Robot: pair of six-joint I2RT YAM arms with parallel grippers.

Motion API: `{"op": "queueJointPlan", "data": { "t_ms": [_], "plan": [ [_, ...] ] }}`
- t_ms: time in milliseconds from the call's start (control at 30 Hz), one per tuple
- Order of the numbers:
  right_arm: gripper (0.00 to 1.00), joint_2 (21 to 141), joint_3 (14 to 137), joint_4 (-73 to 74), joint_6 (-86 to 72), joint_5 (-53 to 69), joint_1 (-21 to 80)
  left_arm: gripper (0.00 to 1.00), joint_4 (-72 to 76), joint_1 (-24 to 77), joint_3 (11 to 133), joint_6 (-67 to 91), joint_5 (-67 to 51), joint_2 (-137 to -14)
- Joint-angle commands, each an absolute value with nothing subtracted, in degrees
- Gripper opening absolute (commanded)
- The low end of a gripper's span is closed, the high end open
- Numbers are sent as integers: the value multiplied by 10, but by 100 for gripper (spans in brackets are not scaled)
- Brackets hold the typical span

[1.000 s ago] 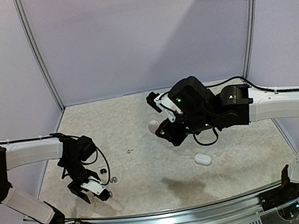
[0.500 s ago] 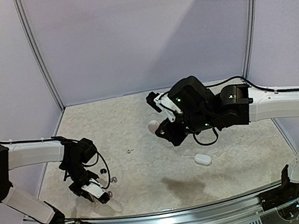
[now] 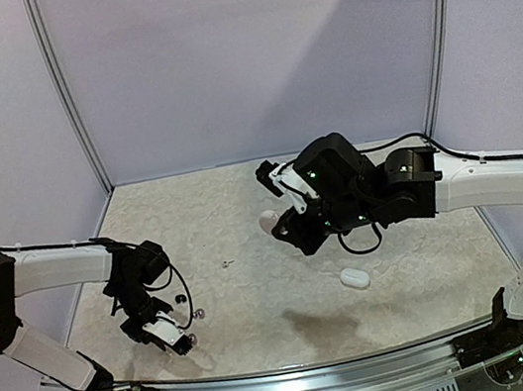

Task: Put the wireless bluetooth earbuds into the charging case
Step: Pick up the right earbud from the center of the board, then place the right earbud at the center of the board.

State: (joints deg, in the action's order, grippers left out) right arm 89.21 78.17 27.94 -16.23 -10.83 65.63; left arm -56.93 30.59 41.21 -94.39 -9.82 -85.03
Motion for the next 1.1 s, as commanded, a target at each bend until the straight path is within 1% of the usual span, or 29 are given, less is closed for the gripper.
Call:
{"op": "queueJointPlan", "data": {
  "t_ms": [0, 167, 267, 367, 533, 667, 767, 967, 1067],
  "plan": [
    [0, 893, 796, 284, -160, -112, 659, 0, -586, 306, 428, -931, -92, -852],
    [0, 890, 796, 281, -158, -115, 660, 0, -641, 306, 485, -917, -87, -846],
    [0, 882, 786, 280, -161, -129, 658, 0, -676, 306, 547, -916, -93, -848],
    [0, 868, 770, 284, -174, -137, 641, 0, -686, 312, 621, -925, -131, -877],
    [0, 835, 735, 283, -206, -145, 611, 0, -671, 363, 770, -911, -155, -1007],
    [0, 814, 715, 291, -216, -156, 607, 0, -685, 397, 903, -891, -171, -1121],
    [0, 805, 706, 299, -216, -161, 606, 0, -720, 419, 1020, -880, -180, -1200],
    [0, 797, 697, 309, -205, -164, 597, 0, -787, 454, 1180, -883, -156, -1339],
    [0, 792, 693, 319, -202, -164, 591, 0, -840, 462, 1265, -911, -149, -1403]
  ]
}}
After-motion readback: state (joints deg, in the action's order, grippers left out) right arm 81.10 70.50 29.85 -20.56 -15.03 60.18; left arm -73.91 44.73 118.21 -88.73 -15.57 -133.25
